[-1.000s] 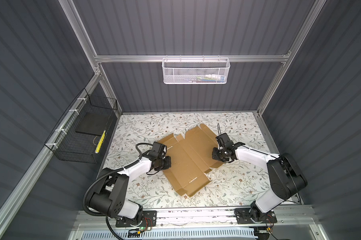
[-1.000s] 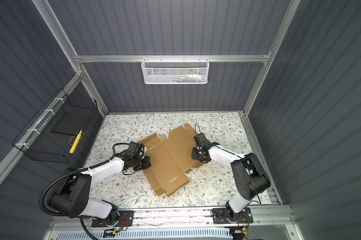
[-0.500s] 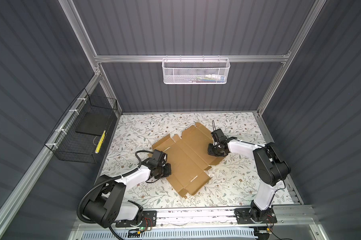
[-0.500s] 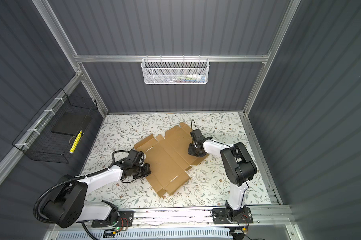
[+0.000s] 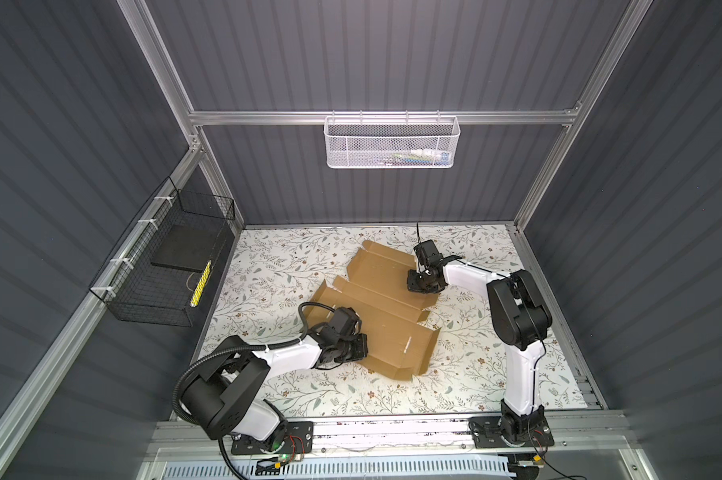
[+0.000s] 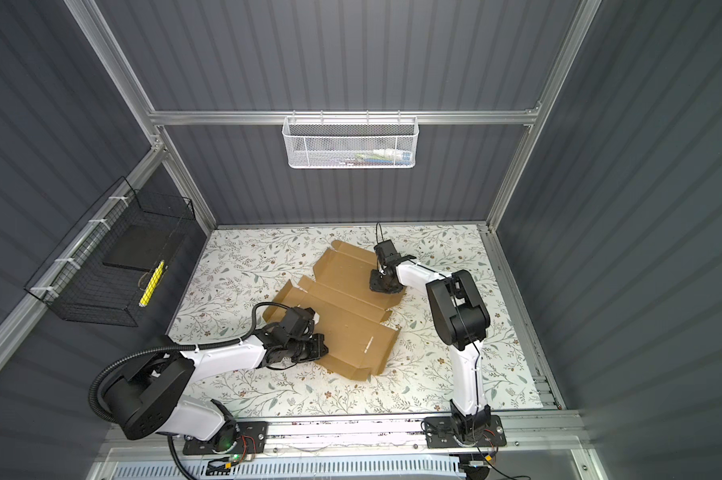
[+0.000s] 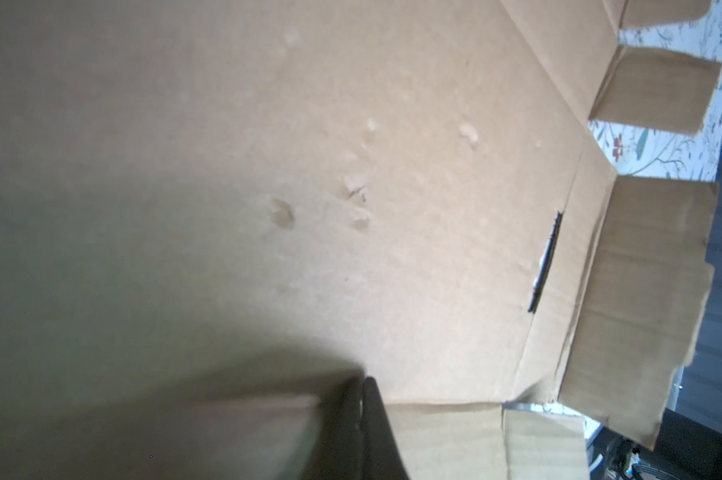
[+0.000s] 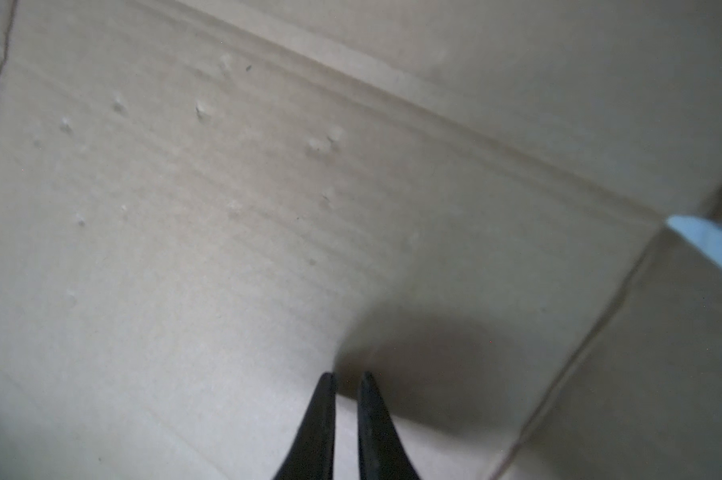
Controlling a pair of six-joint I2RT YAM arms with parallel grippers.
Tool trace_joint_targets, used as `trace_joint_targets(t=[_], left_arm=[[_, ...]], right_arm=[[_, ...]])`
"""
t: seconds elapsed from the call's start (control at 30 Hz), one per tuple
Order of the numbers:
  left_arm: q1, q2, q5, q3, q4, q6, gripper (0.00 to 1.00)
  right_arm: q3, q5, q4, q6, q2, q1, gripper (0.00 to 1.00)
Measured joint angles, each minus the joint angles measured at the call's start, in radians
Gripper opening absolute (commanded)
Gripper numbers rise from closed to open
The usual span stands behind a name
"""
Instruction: Fold the paper box
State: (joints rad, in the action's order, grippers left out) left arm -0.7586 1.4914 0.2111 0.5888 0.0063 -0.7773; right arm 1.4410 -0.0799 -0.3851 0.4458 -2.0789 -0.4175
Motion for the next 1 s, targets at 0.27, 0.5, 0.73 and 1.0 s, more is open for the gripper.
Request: trace_joint_targets(t=[0.27,0.5,0.73,1.0], left_arm=[[-0.016,0.002,-0.036,0.078,-0.069,-0.005,0.0],[-0.008,-0.019,-0.122,0.25,-0.172,0.08,0.0],[0.1,0.027,-0.137,0.374,-0.198,0.169,0.0],[0.211,0.184,-0.114,0.487,-0.225,0.241,0.0]], right_arm=[[-0.093,0.018,-0.053,-0.02,0.162,-0.003,0.17],[-0.241,0.041,-0.059,0.015,0.382,-0.043,0.18],[-0.414,0.04,-0.032,0.08,0.422,-0.079,0.17],[-0.526,0.027,0.012,0.127,0.42,-0.081,0.17]])
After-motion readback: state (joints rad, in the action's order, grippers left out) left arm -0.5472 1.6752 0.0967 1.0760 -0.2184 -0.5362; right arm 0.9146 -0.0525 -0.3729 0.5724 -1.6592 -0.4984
